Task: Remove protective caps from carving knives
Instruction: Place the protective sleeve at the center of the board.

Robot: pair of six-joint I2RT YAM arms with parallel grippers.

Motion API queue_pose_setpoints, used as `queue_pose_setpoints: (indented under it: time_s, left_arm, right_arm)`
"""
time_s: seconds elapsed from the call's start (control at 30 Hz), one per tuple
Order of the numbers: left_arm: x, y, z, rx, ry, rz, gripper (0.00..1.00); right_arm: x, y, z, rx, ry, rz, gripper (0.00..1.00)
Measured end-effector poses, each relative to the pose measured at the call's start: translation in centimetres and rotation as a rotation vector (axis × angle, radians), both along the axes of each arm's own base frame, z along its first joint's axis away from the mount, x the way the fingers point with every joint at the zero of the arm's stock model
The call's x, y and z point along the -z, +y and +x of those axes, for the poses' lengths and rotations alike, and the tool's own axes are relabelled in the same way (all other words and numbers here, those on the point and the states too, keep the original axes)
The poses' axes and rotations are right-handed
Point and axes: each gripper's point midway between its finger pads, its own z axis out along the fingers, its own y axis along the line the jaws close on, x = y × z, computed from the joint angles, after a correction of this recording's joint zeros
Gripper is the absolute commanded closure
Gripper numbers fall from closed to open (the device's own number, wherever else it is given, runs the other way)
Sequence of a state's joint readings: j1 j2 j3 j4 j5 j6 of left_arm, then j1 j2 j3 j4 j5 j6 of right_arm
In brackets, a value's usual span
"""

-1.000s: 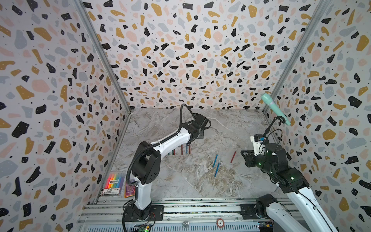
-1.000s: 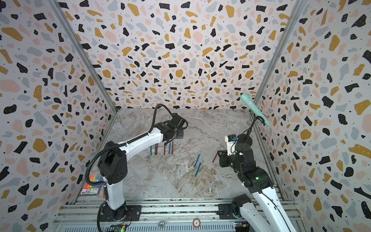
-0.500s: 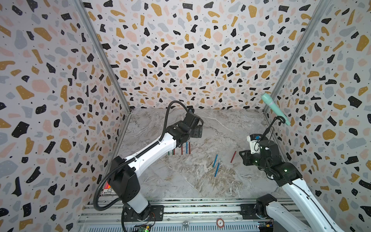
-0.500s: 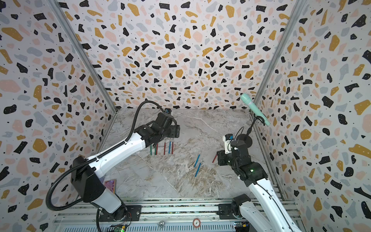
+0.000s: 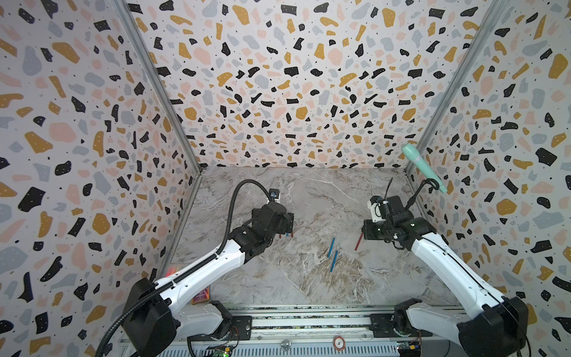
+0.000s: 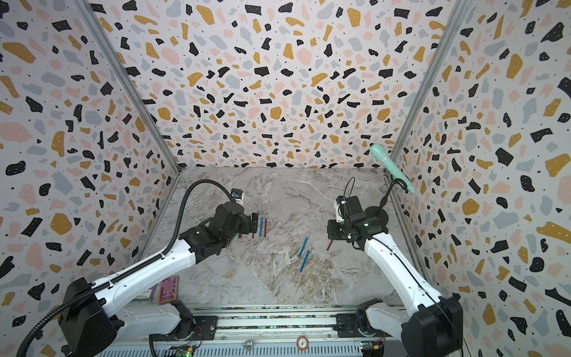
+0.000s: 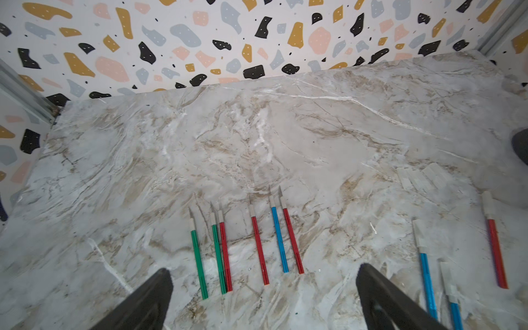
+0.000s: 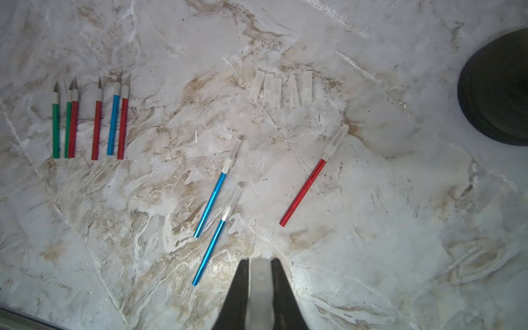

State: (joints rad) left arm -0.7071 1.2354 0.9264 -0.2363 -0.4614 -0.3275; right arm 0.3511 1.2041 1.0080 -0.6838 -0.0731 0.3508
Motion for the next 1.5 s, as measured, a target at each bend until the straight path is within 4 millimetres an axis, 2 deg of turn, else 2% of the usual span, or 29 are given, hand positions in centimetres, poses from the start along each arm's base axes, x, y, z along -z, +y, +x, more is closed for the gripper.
queue_pose_setpoints:
  time_s: [0.13, 0.37, 0.6, 0.9, 1.13, 1.3, 1.5]
  left_arm:
    - [0.3, 0.3, 0.3, -0.022, -0.005, 0.022, 0.00]
    - [0.0, 0.5, 0.5, -0.038, -0.018, 0.026, 0.00]
    - [-0.2, 0.6, 0.5, -0.038, -0.024, 0.021, 0.01]
    - [-0.2, 0.5, 0.5, -0.037, -0.022, 0.022, 0.01]
    - [-0.2, 0.5, 0.5, -0.035, -0.022, 0.021, 0.01]
    - [-0.1, 0.4, 0.6, -0.034, -0.018, 0.026, 0.01]
    - [0.2, 0.3, 0.6, -0.034, -0.008, 0.035, 0.01]
  right_arm:
    - [2.1, 0.7, 1.8, 0.003, 0.069, -0.037, 1.00]
    - [6.9, 1.3, 3.3, 0.025, 0.197, -0.071, 1.00]
    - [9.9, 0.6, 6.3, 0.077, 0.269, -0.093, 1.00]
    - [10.0, -1.1, 11.6, 0.123, 0.252, -0.201, 1.00]
    - [11.6, -3.0, 12.6, 0.141, 0.310, -0.259, 1.00]
    - [11.3, -4.0, 14.4, 0.151, 0.308, -0.272, 1.00]
    - [11.6, -4.2, 15.7, 0.141, 0.318, -0.268, 1.00]
